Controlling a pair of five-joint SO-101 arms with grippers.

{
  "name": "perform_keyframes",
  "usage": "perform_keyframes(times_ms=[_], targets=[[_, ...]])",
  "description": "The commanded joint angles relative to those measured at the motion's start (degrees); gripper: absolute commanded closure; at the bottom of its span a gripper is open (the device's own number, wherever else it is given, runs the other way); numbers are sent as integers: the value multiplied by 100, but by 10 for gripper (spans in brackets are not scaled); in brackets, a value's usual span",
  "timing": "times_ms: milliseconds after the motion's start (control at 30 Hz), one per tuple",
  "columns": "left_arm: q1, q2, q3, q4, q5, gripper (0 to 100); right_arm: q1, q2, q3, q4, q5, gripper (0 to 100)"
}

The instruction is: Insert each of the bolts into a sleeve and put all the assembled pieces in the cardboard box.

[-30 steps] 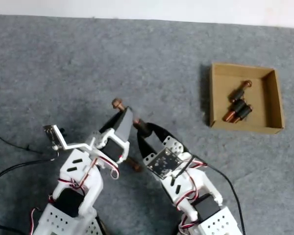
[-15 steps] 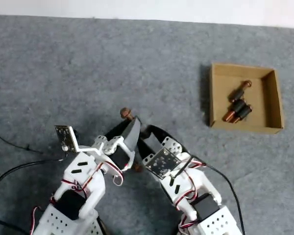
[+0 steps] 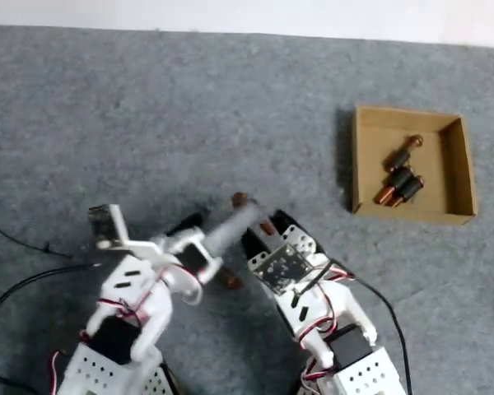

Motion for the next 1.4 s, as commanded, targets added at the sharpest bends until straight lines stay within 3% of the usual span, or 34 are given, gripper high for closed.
perform_keyframes(times_ms=[0,233,467,733,833,1200,1367], targets=[[-1218,-75,-505,18,791,575,356,-101,822,-242,18,993],[-1587,-75,-497,9,905,575,840,-101,822,-251,-105,993],[-1596,-75,-462,35,897,575,2413,-40,242,-251,-1538,993],[-1587,-75,-321,9,897,575,3292,242,-796,-233,-1758,993],[-1587,-75,-312,18,888,575,3363,1437,-1648,-242,-1732,993],[-1587,-66,-127,0,879,575,4004,8312,-6580,-224,-1767,993],[-1587,-66,-127,0,879,575,4013,10264,-7635,-215,-1776,993]])
